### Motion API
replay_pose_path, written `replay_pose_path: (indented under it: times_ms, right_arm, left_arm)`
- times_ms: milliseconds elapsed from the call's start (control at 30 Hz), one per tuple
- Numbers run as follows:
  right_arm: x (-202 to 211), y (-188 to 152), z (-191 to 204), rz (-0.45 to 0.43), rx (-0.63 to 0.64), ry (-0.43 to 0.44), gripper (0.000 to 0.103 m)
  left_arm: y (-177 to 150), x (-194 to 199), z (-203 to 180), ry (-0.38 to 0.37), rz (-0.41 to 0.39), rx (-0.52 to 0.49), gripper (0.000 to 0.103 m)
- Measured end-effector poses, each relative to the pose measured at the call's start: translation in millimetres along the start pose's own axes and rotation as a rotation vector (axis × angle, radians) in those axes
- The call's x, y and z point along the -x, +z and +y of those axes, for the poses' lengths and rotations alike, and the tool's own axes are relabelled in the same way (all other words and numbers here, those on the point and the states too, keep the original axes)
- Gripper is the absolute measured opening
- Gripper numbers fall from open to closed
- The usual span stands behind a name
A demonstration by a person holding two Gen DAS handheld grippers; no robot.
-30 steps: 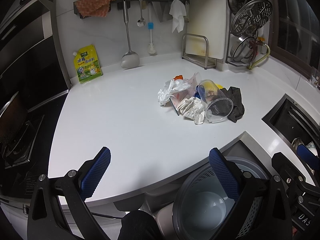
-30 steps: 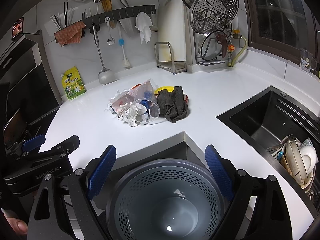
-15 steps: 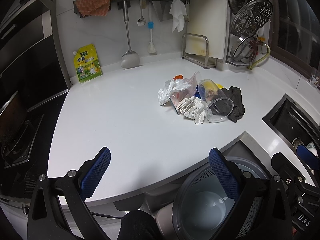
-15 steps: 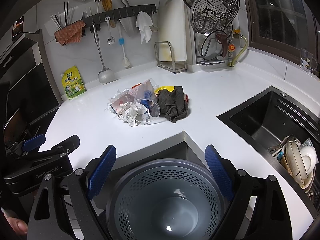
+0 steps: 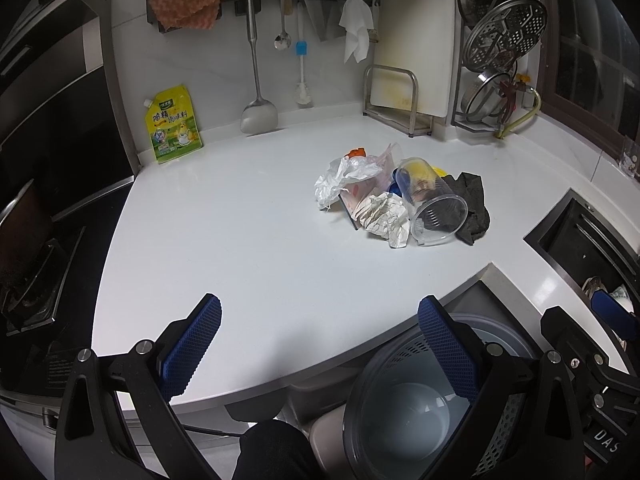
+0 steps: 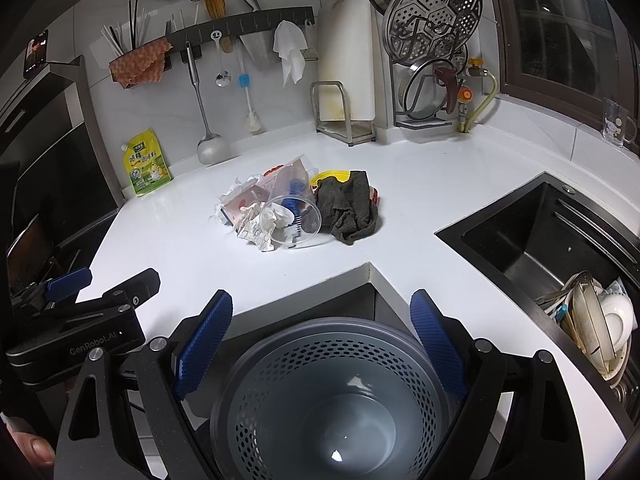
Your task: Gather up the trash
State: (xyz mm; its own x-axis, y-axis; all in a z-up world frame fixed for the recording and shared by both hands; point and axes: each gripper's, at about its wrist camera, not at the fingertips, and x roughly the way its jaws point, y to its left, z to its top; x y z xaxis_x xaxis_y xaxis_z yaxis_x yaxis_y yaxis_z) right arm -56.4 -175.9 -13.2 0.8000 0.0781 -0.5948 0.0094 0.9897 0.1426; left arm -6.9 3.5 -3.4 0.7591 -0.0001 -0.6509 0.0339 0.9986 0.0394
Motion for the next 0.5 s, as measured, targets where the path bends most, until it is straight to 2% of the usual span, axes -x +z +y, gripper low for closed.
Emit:
replay_pose_path:
  times_ms: [300,500]
  right_arm:
    - [-28,-4,-15,0.047,-0.025,-0.018,0.086]
    - [-52,11,-30,0.062,-0.024,-0.036,0.086]
  left_arm:
    - [3,-25,10,0.006,0.024,0.022,0.097]
    - [16,-50,16,0.014,0.033,0.051,0.097]
